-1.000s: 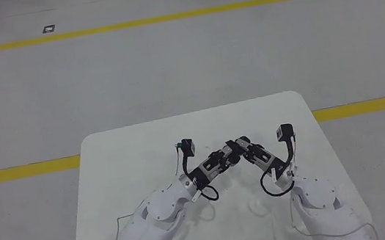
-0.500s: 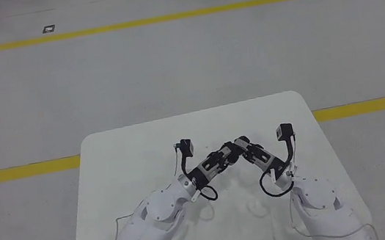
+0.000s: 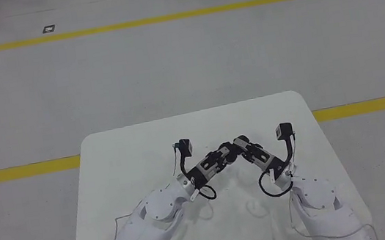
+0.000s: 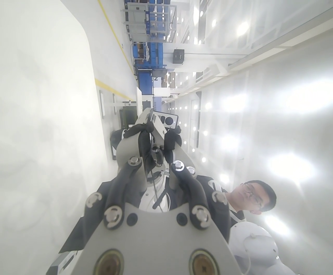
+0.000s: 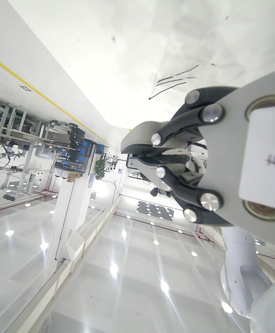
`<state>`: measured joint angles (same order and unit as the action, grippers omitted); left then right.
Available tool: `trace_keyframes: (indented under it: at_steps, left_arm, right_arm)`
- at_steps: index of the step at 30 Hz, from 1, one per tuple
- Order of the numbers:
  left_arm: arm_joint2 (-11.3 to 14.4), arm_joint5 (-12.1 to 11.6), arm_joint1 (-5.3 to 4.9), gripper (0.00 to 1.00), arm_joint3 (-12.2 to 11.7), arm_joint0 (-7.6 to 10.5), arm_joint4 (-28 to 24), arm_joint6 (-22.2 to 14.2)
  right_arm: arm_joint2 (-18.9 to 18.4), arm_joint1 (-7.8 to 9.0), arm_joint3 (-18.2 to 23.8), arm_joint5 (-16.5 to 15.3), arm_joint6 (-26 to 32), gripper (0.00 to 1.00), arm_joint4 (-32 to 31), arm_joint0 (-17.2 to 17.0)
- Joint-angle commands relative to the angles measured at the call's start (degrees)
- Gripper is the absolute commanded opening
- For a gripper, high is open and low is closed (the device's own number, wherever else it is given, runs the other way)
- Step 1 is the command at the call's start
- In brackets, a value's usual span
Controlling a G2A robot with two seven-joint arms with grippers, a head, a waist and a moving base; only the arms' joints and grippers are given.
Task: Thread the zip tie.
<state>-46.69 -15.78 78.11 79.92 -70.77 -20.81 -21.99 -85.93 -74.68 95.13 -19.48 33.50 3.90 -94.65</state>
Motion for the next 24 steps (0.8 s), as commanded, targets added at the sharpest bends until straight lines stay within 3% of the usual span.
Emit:
trace_keyframes:
  at_steps: [1,7,9,18,19,20,24]
  left_arm:
    - [0.00,-0.02,0.01,0.11,-0.05,0.03,-0.03,0.01]
    - [-0.02,-0.08,0.02,0.07,-0.29,0.18,-0.15,-0.08]
    - [-0.03,-0.08,0.02,0.00,-0.35,0.23,-0.14,-0.09]
    - [-0.08,-0.17,0.00,0.00,-0.60,0.38,-0.12,-0.32]
    - [-0.08,-0.17,-0.01,0.00,-0.63,0.41,-0.03,-0.38]
    - [-0.08,-0.17,-0.02,0.00,-0.66,0.46,0.11,-0.41]
    - [-0.13,-0.03,-0.08,0.00,-0.62,0.52,0.67,-0.39]
  right_arm:
    - [0.01,-0.01,0.07,0.00,-0.04,0.00,-0.14,0.00]
    - [0.03,-0.04,0.28,0.00,-0.16,0.00,-0.25,-0.03]
    - [0.04,-0.05,0.31,0.00,-0.20,0.00,-0.27,-0.02]
    - [0.07,-0.09,0.26,0.00,-0.48,0.00,-0.41,0.04]
    - [0.04,-0.10,0.21,0.00,-0.57,0.45,-0.36,0.08]
    - [-0.03,-0.12,0.15,0.00,-0.74,1.00,-0.17,0.11]
    - [-0.56,-0.14,0.14,0.00,-1.06,1.00,0.38,0.14]
